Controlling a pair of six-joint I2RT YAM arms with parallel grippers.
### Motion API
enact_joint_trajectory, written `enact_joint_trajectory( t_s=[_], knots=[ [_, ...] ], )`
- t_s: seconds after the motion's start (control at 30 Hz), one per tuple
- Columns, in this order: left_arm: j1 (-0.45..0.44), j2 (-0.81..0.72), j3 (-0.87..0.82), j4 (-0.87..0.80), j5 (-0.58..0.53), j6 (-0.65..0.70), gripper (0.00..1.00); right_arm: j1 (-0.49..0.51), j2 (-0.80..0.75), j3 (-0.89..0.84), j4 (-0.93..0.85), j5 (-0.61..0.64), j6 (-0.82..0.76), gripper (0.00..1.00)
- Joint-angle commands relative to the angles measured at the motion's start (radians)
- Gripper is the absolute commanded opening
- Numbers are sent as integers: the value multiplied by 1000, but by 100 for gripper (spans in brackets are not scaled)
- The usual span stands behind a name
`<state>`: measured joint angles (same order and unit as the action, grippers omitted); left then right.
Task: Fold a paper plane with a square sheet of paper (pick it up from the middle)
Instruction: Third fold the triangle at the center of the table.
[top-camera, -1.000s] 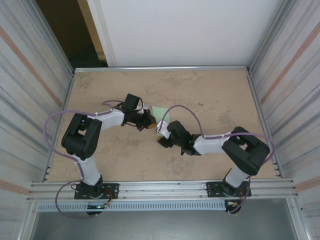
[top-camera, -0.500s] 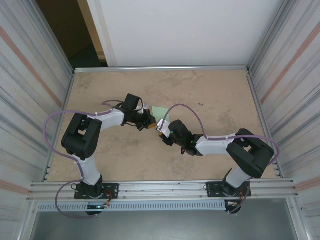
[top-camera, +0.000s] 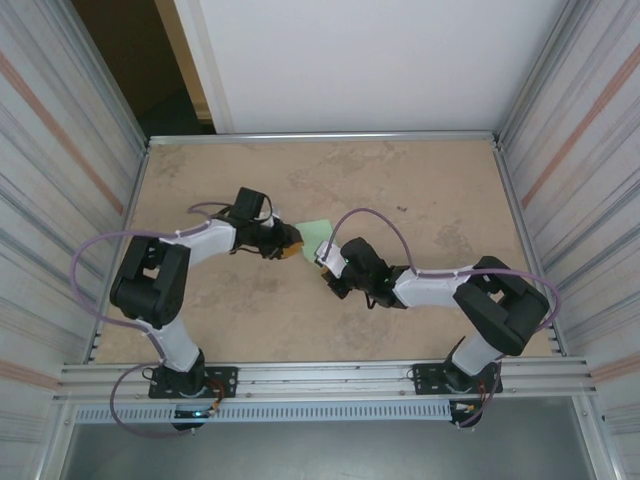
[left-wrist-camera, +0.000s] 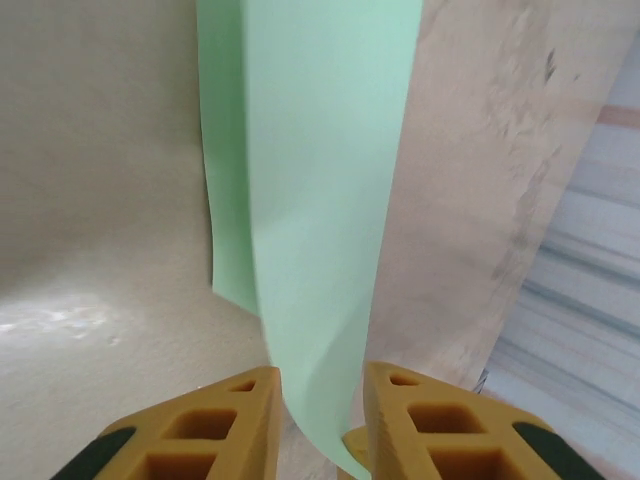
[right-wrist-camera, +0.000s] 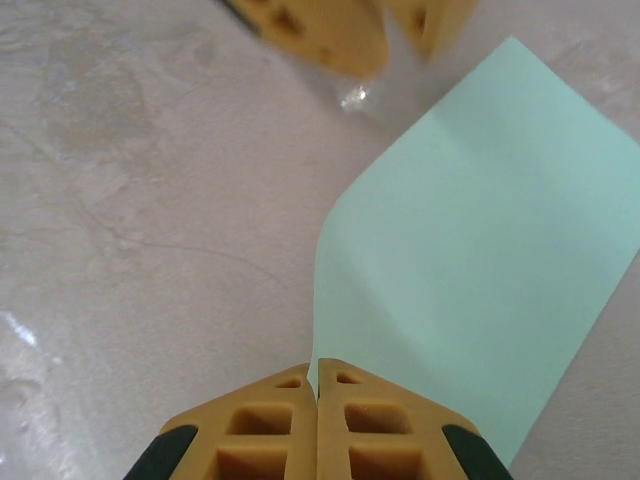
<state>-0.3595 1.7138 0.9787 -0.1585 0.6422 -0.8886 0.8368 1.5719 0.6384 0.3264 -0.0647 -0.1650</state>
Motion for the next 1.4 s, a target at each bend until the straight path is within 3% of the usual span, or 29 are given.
enact_joint_trajectory(
  t_s=[0.0,0.17,0.5,0.9,1.37],
  knots=[
    [10,-67,10,-12,-28,50,29,-16,-14,45,-71,-129,75,0],
    [-42,-10,83,-47,-55,99,28,-20,19,70,-101,-194,166,0],
    [-120,204,262,-205,-141,205,16,-8,65,88,-117,-279,291,0],
    [-137,301,302,-302,-204,258,9,-15,77,104,-116,-248,379,0],
    [-148,340,320,-334,-195,289,8,-74,112,167,-208,-195,489,0]
  ],
)
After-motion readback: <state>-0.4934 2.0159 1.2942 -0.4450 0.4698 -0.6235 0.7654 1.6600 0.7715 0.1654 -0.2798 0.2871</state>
